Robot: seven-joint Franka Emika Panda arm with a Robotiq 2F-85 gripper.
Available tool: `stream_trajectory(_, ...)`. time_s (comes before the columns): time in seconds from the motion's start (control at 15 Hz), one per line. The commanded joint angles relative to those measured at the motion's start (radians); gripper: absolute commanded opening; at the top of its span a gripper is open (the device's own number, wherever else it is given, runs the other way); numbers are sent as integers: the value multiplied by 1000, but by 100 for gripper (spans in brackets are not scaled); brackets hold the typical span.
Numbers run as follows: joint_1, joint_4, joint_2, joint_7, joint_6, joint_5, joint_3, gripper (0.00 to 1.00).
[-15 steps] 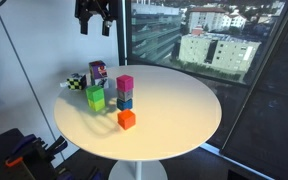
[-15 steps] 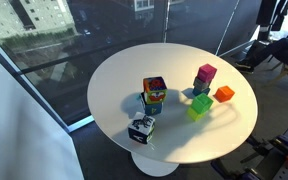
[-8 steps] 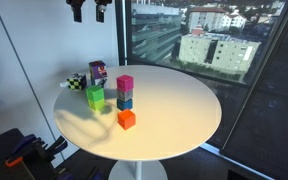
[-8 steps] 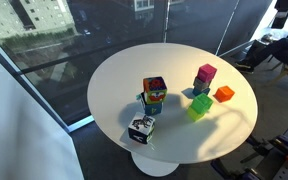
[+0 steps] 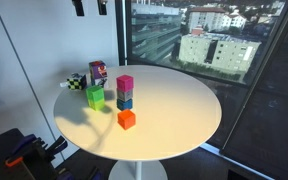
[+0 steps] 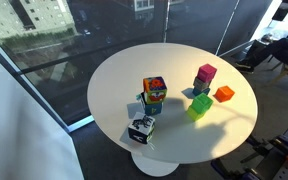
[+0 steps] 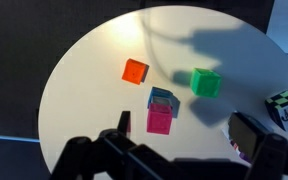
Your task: Put the pink block on top of the grey block
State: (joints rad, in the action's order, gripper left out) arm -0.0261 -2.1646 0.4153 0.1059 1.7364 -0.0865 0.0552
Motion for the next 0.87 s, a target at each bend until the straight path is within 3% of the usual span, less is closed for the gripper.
stream_trajectory(0.0, 1, -52, 57, 22, 58, 12, 13, 100)
stream_trajectory(0.8, -2, -57, 52, 1, 68, 1, 6, 100)
